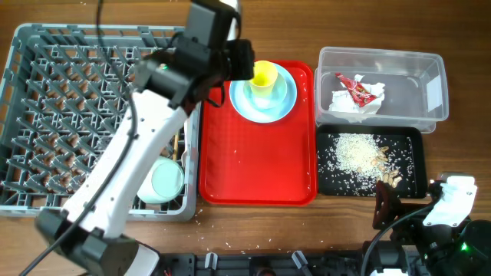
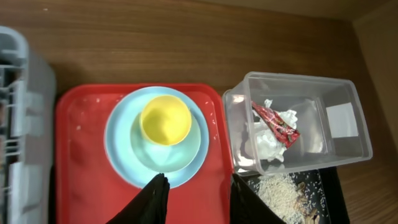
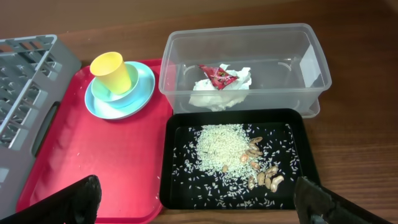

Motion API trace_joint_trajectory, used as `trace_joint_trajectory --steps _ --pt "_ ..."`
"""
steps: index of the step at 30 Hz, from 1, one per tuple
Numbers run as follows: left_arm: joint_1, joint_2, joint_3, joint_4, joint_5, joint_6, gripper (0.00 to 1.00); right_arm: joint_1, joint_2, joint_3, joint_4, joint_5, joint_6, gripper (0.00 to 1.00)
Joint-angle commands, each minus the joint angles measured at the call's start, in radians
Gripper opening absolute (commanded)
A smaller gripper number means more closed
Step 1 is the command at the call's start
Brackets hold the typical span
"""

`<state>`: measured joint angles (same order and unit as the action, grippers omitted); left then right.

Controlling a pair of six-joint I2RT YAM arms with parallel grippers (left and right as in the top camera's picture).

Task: Sort waste into correct bins and load items into the dishwasher rack
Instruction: 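Grasp the yellow cup with the left gripper and lift it, then carry the yellow cup left and set it in the rack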

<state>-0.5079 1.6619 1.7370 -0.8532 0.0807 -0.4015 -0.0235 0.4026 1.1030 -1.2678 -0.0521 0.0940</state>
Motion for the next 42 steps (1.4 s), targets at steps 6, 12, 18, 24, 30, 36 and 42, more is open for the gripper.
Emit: trace_joint_trajectory --steps 6,12,18,24,30,36,42 --pt "-0.141 0.227 0.009 0.231 -0.164 0.017 0.33 -0.003 -0.007 0.001 0.004 -0.009 0.014 1.00" --pt "-0.134 0.421 0.009 0.377 -0.240 0.186 0.23 -0.003 -0.007 0.001 0.004 -0.009 0.014 1.00" --pt "-0.129 0.494 0.008 0.359 -0.258 0.185 0.22 -0.003 -0.007 0.001 0.004 -0.009 0.014 1.00" --pt "-0.130 0.494 0.008 0.261 -0.257 0.185 0.08 -0.003 -0.007 0.001 0.004 -0.009 0.014 1.00" --pt "-0.129 0.470 0.018 0.236 -0.257 0.178 0.04 -0.003 -0.007 0.001 0.003 -0.009 0.014 1.00" --pt "-0.110 0.198 0.109 0.012 -0.200 0.063 0.04 -0.003 -0.007 0.001 0.004 -0.009 0.014 1.00" --pt "0.243 0.000 0.109 -0.225 0.372 0.092 0.04 -0.003 -0.007 0.001 0.004 -0.009 0.014 1.00"
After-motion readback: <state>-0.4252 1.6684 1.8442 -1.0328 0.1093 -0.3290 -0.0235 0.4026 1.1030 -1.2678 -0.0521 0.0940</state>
